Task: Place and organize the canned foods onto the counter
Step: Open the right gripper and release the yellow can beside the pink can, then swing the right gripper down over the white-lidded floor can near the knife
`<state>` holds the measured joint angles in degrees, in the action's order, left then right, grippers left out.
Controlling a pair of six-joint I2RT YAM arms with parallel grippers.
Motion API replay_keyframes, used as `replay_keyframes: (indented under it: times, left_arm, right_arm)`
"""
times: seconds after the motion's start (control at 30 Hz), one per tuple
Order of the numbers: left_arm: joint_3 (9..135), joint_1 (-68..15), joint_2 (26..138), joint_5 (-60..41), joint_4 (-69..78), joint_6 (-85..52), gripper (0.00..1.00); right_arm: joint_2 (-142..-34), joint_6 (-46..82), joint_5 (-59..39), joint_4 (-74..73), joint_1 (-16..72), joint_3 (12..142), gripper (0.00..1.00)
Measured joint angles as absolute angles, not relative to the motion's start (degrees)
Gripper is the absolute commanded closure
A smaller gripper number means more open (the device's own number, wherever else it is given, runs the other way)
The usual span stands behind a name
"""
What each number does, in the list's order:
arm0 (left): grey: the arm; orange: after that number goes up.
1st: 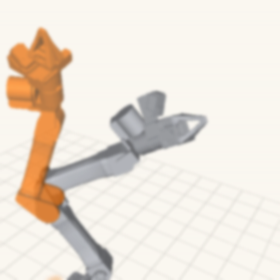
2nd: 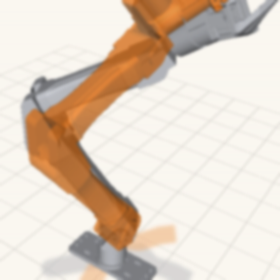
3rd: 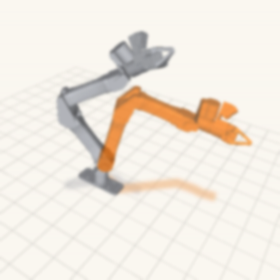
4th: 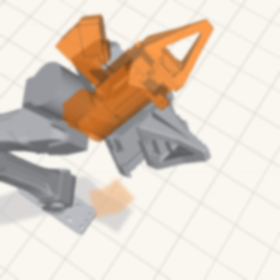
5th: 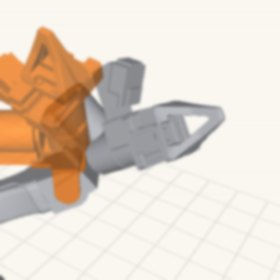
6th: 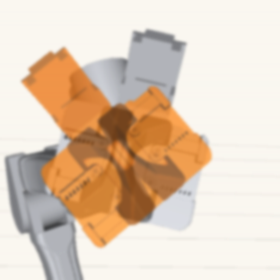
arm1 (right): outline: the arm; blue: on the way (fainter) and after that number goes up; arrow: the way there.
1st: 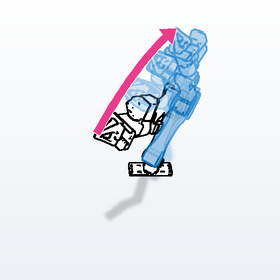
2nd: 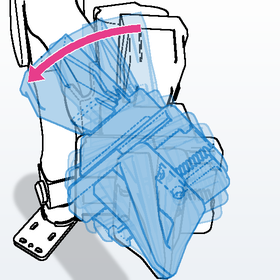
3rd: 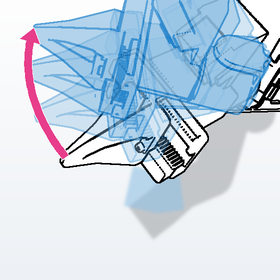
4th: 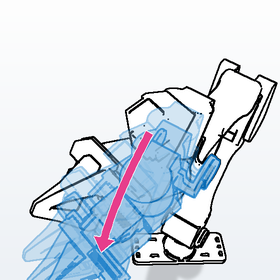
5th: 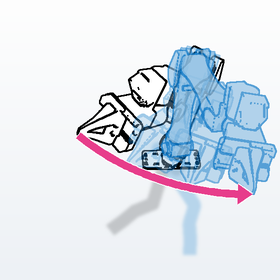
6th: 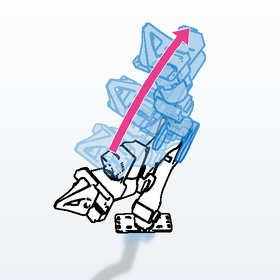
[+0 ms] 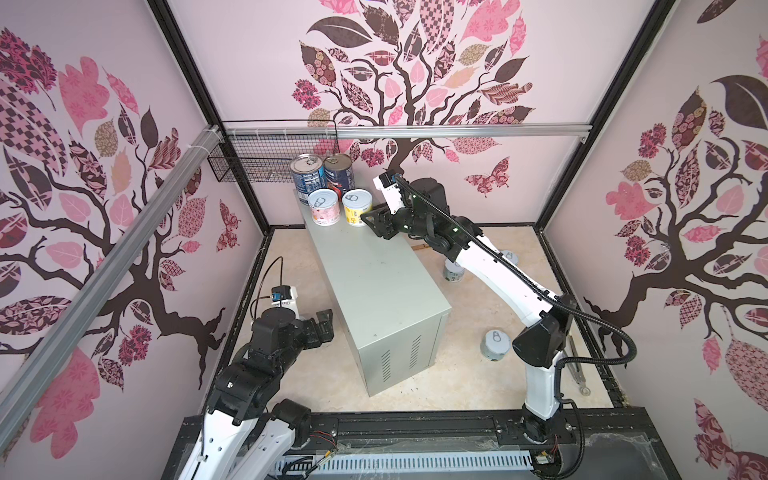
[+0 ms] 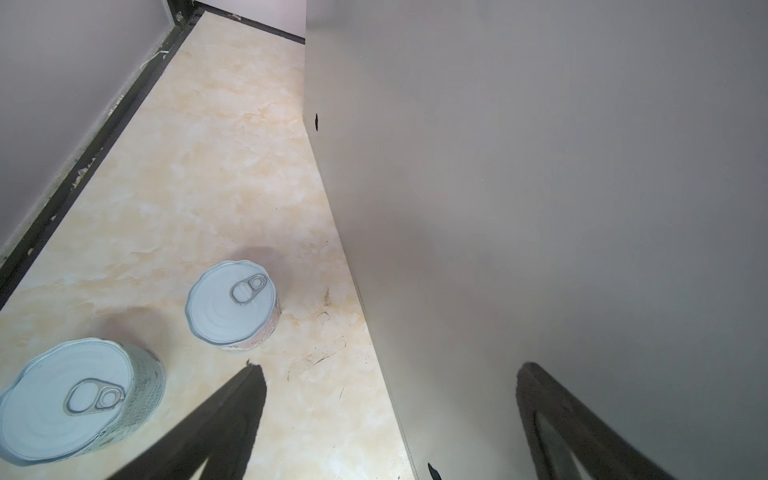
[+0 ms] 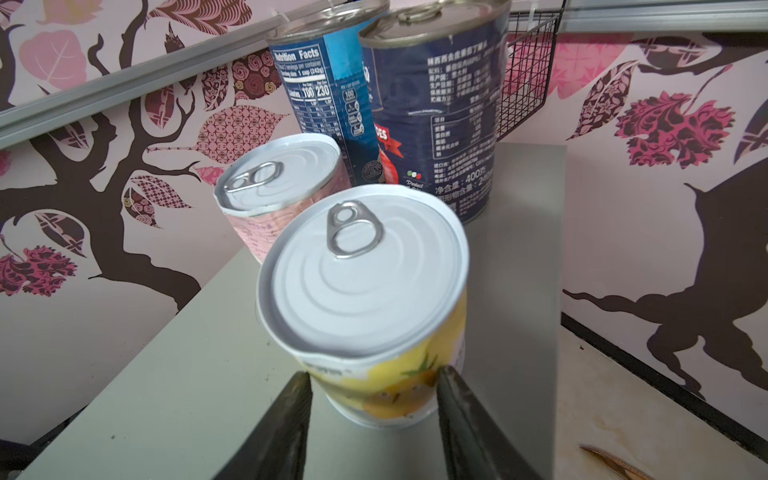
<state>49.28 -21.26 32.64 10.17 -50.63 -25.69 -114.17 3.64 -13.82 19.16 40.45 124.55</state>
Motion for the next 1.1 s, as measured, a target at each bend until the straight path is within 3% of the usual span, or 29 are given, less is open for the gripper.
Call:
replay_keyframes:
  times: [0.5,0.87,1.1]
  left_arm:
    - [49.28,-20.4,32.84,9.74,-50.61,-25.67,0.02]
    - [49.25,-19.2,32.71,8.86,-50.28,-25.65,0.02]
    - [49.01,-19.14,31.79,8.88,-50.17,-25.65,0.02]
  right_arm:
    - [-121.82,4.54,-13.37,21.69,39.92,135.48,0.49]
    - [-121.51,4.34,-12.38,23.07,39.81,135.24,0.29]
    - [-114.04,3.97,-9.45,23.81,39.64,125.56,0.17]
